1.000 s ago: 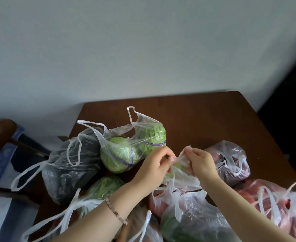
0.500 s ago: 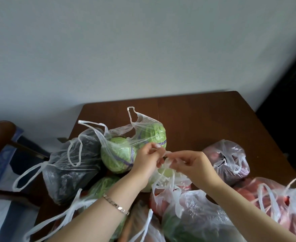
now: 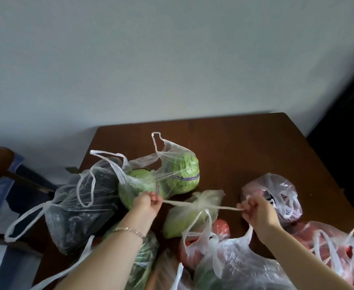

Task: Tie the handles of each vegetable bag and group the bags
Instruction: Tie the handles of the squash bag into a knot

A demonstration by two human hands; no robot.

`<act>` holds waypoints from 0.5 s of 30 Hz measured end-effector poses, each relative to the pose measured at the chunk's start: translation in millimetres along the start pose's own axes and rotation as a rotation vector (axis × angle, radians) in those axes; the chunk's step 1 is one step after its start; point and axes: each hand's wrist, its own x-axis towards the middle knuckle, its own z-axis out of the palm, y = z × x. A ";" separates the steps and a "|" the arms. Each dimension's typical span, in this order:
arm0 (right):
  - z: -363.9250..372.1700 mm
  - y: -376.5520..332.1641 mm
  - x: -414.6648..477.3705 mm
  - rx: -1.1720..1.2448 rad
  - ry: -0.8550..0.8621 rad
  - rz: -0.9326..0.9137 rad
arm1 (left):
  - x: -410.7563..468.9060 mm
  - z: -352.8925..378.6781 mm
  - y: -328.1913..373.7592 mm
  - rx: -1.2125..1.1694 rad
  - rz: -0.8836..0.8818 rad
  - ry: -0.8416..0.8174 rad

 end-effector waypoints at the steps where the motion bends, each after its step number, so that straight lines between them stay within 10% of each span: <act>1: -8.9 5.2 9.1 -0.039 0.052 0.036 | 6.2 -6.2 0.2 0.049 -0.003 0.022; 5: -3.7 2.8 4.4 -0.237 0.041 -0.122 | -8.0 -5.1 -3.0 0.650 0.193 -0.171; 11: 62.0 -44.2 -47.4 -0.749 -0.415 -0.646 | -68.1 26.1 -13.1 1.630 0.532 -0.785; 15: 71.9 -37.2 -42.9 -0.665 -0.384 -0.665 | -74.0 36.3 -25.9 1.464 0.613 -0.740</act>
